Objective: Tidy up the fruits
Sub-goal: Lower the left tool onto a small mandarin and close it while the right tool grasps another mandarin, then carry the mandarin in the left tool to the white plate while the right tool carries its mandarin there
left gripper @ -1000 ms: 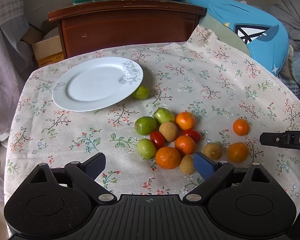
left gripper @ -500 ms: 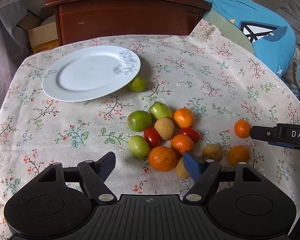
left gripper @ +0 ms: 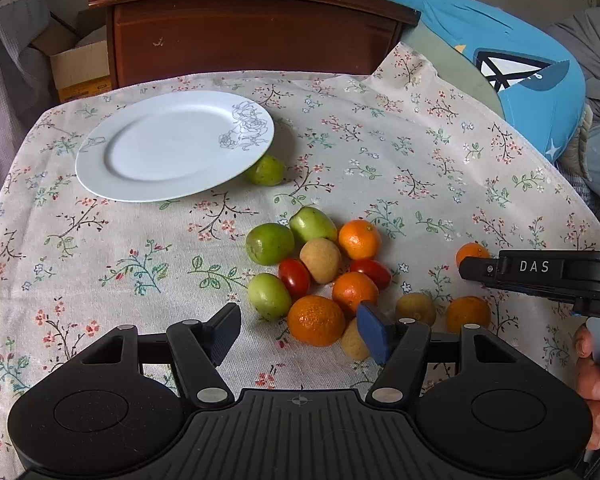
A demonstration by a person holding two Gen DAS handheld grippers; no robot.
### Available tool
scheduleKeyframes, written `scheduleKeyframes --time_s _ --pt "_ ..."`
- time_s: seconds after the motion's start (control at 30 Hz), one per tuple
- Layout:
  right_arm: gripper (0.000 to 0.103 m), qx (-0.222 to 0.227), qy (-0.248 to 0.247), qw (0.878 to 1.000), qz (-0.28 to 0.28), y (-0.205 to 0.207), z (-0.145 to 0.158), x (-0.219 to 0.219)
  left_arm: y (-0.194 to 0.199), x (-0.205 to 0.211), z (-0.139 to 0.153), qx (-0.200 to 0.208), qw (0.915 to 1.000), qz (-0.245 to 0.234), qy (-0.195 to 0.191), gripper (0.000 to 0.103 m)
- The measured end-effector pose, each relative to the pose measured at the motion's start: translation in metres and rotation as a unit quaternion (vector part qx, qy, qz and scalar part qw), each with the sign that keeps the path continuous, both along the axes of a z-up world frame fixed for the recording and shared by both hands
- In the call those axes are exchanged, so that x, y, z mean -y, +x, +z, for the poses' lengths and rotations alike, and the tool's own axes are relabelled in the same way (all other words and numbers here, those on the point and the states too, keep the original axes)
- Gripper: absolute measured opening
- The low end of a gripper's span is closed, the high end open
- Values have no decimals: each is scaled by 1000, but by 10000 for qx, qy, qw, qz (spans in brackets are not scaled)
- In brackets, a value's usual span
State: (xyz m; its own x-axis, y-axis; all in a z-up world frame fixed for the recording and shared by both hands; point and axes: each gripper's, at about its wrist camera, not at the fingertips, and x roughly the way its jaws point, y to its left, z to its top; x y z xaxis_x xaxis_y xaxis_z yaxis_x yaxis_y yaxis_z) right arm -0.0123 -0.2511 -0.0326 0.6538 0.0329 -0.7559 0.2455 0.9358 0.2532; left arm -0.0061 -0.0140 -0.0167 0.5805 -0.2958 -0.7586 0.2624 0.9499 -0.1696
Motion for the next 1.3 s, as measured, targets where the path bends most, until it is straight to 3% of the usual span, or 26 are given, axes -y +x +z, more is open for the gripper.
scheduleKeyframes --time_s 0.13,0.47,0.6,0.93,1.3 --pt "28 34 59 10000 10 -1 2 -1 -3 3 2 51 9999 -148 -53 39" --pt "28 49 168 9997 162 -2 4 -6 -5 4 1 110 9998 -182 -34 39" --pt "25 61 296 9992 247 -3 6 -8 -9 5 3 108 9996 -257 -15 24" --pt "25 97 274 9990 327 -3 6 -11 -10 7 -1 78 9996 -280 25 29" --pt "24 122 385 9986 340 -4 9 -12 -12 4 5 207 9996 -206 24 27"
